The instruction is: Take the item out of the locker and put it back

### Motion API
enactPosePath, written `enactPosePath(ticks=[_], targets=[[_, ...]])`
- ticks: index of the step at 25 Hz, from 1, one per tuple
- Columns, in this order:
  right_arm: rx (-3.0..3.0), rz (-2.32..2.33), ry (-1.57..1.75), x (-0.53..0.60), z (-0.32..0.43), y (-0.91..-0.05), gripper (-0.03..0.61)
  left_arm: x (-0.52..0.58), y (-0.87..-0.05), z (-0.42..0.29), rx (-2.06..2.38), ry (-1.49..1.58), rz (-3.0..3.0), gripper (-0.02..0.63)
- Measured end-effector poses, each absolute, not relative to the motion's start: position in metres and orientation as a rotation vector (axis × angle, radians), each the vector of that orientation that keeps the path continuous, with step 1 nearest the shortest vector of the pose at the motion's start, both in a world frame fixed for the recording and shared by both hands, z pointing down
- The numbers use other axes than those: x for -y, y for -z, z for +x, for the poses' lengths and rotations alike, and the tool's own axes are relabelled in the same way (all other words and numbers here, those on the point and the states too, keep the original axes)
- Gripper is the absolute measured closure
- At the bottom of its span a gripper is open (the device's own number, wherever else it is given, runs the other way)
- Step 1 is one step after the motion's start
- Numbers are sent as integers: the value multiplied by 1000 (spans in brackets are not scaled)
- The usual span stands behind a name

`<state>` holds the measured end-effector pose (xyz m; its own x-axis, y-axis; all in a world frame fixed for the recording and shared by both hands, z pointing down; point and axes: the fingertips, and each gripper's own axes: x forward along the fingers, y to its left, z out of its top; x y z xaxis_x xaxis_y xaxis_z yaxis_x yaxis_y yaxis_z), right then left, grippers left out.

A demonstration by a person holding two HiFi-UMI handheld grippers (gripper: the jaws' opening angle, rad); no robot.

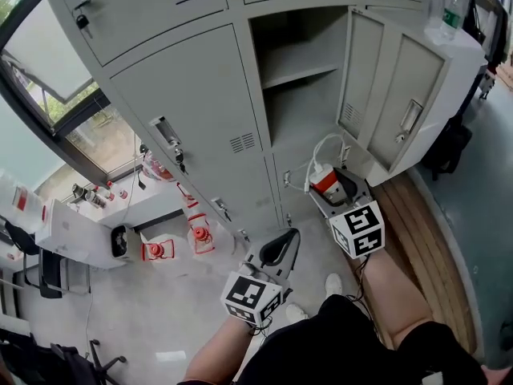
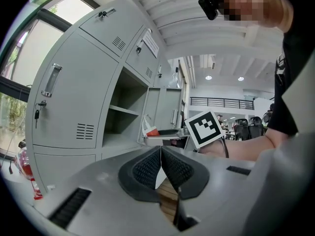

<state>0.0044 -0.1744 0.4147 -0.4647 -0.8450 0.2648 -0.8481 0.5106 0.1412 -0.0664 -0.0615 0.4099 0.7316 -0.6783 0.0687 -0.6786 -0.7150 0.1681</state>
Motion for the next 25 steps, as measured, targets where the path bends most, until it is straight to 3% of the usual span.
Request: enactPosePath(ticks=[25], targets=[[2588, 1206, -66, 87, 80, -419, 253, 14, -411, 35, 1220, -33, 2667, 597]])
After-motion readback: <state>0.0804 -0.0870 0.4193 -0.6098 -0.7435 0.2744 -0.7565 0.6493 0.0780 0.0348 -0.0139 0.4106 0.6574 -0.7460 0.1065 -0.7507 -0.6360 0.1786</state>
